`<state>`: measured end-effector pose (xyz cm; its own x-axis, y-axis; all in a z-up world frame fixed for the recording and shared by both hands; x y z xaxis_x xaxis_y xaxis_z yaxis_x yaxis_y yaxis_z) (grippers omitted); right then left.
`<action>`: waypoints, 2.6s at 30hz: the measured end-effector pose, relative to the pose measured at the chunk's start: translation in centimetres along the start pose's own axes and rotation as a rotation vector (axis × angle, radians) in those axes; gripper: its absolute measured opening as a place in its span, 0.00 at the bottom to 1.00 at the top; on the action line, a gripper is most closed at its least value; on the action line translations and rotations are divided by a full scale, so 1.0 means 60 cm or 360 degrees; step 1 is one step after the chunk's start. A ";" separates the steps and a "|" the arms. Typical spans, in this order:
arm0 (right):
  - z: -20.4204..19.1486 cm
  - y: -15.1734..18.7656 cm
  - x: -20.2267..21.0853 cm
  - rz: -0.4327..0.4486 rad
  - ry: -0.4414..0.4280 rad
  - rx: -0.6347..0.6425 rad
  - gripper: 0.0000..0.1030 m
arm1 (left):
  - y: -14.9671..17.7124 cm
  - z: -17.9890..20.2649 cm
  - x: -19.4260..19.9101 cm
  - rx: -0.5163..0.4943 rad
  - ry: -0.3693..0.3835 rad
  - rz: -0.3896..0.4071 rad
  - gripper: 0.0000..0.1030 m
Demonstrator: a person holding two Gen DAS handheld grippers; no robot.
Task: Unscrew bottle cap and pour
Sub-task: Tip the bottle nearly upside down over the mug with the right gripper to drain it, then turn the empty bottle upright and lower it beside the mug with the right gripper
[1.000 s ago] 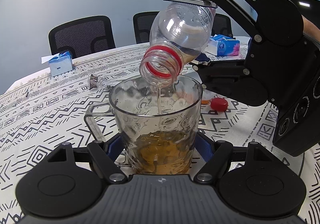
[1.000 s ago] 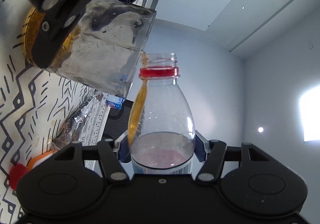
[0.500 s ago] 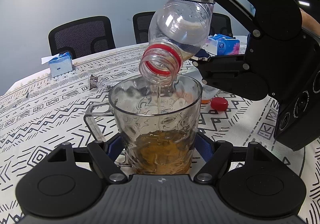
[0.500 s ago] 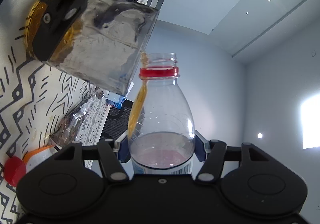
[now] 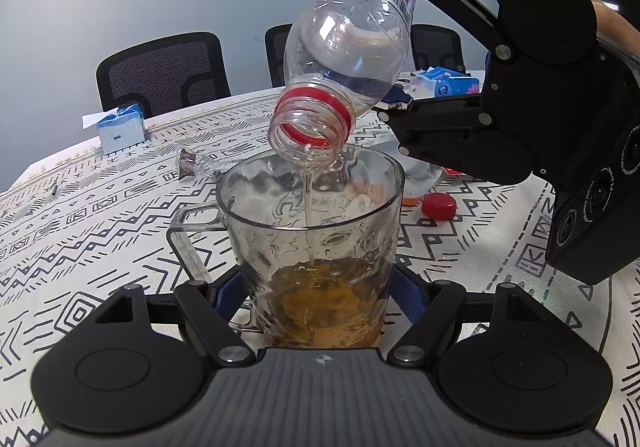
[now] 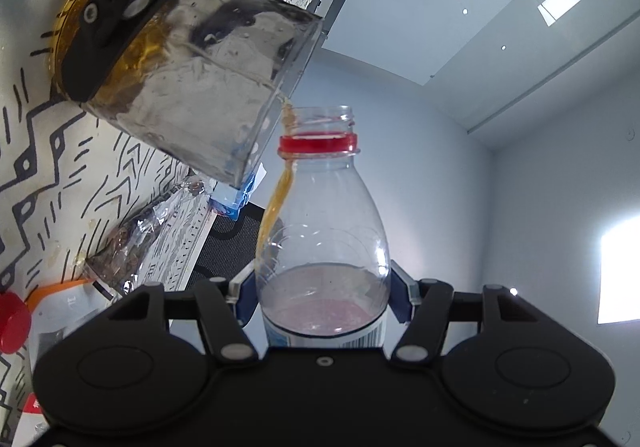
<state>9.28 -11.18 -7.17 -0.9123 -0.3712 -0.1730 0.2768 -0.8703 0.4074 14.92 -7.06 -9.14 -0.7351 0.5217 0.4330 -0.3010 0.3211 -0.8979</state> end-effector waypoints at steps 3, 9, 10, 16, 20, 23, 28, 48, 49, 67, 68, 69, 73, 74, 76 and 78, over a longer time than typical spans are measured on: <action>-0.014 0.005 -0.022 0.0005 -0.0002 0.0010 0.63 | 0.000 0.000 0.000 0.0002 0.0002 -0.0005 0.71; -0.024 0.013 -0.036 0.0013 -0.0004 0.0034 0.63 | 0.001 -0.001 -0.001 0.0008 0.0006 -0.0009 0.71; -0.025 0.014 -0.036 0.0015 -0.0003 0.0041 0.63 | 0.001 -0.001 -0.001 0.0008 0.0007 -0.0009 0.71; -0.028 0.017 -0.043 0.0026 -0.0005 0.0074 0.63 | 0.002 -0.002 -0.001 0.0012 0.0006 -0.0012 0.71; -0.026 0.018 -0.046 0.0030 -0.0004 0.0092 0.63 | 0.003 -0.002 -0.002 0.0014 0.0006 -0.0015 0.71; -0.025 0.017 -0.049 0.0041 -0.0006 0.0116 0.63 | 0.003 -0.003 -0.003 0.0017 0.0006 -0.0018 0.71; -0.024 0.016 -0.055 0.0059 -0.0012 0.0158 0.63 | 0.005 -0.004 -0.005 0.0024 0.0003 -0.0022 0.71; -0.032 0.007 -0.071 0.0106 -0.0038 0.0260 0.63 | 0.005 -0.006 -0.005 0.0037 0.0008 -0.0026 0.72; -0.032 0.007 -0.071 0.0108 -0.0037 0.0266 0.63 | 0.005 -0.006 -0.005 0.0038 0.0008 -0.0027 0.72; -0.026 0.008 -0.085 0.0063 -0.0134 -0.0160 0.63 | 0.005 -0.011 -0.007 0.0059 -0.0012 -0.0035 0.73; -0.024 0.011 -0.086 0.0053 -0.0152 -0.0233 0.63 | 0.004 -0.012 -0.007 0.0059 -0.0018 -0.0034 0.73; -0.022 0.014 -0.088 0.0041 -0.0174 -0.0326 0.63 | 0.004 -0.012 -0.007 0.0058 -0.0025 -0.0034 0.73; -0.013 0.036 -0.098 -0.0026 -0.0275 -0.0777 0.63 | 0.004 -0.017 -0.009 0.0078 -0.0042 -0.0035 0.73; -0.010 0.046 -0.100 -0.0049 -0.0302 -0.0910 0.63 | 0.004 -0.020 -0.009 0.0088 -0.0056 -0.0036 0.73; -0.002 0.069 -0.105 -0.0101 -0.0366 -0.1231 0.63 | 0.004 -0.025 -0.010 0.0110 -0.0064 -0.0039 0.73; 0.006 0.093 -0.110 -0.0150 -0.0427 -0.1564 0.63 | 0.004 -0.029 -0.011 0.0121 -0.0074 -0.0041 0.73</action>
<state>16.71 -13.47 -3.44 -0.9471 -0.3082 0.0891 0.2157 -0.8175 -0.5340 16.38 -5.98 -9.48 -0.7533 0.4765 0.4533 -0.3641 0.2718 -0.8908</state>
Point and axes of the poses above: each gripper's, at about its wrist camera, not at the fingertips, and x roughly against the way its jaws point, z to its right, y to its underside, the point moved 7 cm from there along -x, roughly the way its jaws point, and after that the axes turned 6 degrees about z, right-handed, at the moved point
